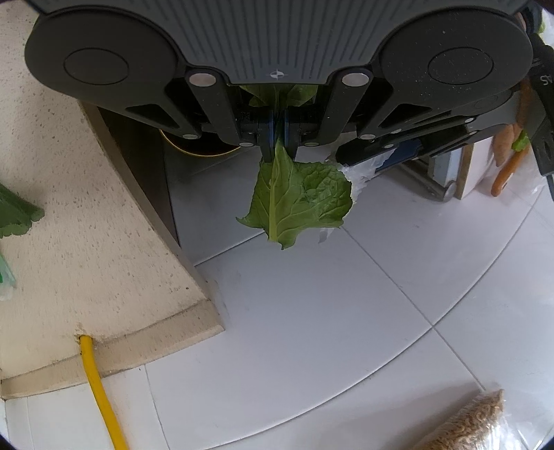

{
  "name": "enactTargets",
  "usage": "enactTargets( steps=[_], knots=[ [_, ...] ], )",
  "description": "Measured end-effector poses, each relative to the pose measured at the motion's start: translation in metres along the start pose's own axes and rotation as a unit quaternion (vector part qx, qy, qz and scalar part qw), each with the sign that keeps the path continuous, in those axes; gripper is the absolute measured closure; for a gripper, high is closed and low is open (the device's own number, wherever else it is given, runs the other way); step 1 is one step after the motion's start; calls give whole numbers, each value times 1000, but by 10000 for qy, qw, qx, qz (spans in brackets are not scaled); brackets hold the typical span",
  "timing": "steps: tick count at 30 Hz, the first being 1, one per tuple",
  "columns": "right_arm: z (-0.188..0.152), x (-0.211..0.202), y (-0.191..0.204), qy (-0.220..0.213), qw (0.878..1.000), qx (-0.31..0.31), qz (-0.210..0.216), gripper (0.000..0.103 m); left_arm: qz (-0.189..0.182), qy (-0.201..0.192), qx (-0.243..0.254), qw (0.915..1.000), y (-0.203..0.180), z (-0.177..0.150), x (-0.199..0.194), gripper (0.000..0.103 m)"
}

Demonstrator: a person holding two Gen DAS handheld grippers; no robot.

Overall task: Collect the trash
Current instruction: 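Lower the held bag and leaf over the bin opening with both tools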

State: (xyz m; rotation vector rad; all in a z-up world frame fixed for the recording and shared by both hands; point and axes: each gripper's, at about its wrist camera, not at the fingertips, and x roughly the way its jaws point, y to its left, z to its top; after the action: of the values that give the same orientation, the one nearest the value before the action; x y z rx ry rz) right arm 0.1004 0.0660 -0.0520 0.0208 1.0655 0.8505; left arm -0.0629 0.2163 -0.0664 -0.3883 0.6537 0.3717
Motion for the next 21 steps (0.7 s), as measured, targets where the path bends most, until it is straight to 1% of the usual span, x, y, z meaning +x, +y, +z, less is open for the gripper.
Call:
enactTargets(
  steps=[21],
  knots=[
    [-2, 7, -3, 84, 10000, 31, -23, 94, -9, 184, 80, 9998, -1, 4, 15, 67]
  ],
)
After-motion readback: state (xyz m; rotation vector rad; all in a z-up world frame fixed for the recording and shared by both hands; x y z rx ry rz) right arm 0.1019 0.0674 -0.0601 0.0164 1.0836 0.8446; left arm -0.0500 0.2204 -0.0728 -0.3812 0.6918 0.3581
